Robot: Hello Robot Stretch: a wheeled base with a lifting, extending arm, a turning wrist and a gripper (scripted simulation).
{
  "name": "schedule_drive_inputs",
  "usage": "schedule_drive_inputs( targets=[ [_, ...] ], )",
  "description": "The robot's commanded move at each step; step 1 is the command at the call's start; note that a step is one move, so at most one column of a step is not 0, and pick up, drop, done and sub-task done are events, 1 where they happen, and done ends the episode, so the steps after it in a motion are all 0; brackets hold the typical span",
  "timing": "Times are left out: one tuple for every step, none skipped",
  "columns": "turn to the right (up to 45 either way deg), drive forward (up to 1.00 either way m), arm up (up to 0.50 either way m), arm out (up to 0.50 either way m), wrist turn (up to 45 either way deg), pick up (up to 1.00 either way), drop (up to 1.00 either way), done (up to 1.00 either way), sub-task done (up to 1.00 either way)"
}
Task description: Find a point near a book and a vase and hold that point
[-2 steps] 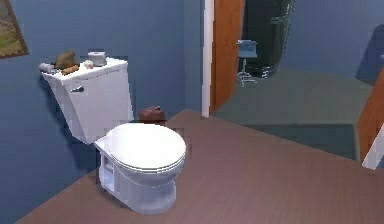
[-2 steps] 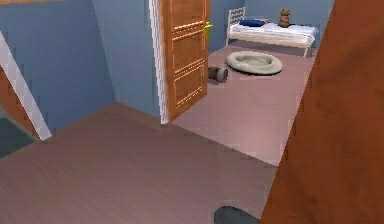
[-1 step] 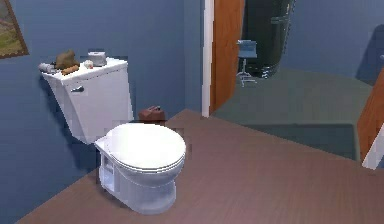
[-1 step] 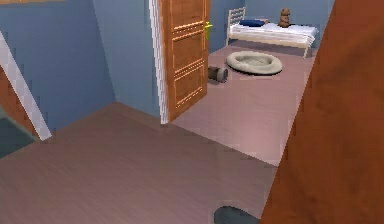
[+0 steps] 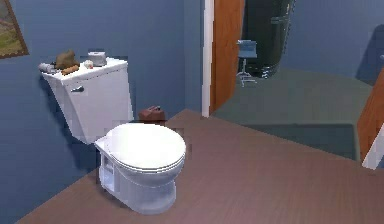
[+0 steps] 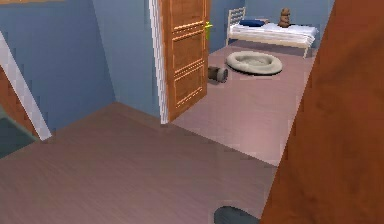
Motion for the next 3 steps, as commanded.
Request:
schedule_drive_inputs(
  targets=[
    [45.0,0.00,0.00,0.00,0.0,0.00,0.00,0.00,0.00],
    [45.0,0.00,0.00,0.00,0.0,0.00,0.00,0.00,0.00],
    [-45.0,0.00,0.00,0.00,0.0,0.00,0.00,0.00,0.00]
  ],
)
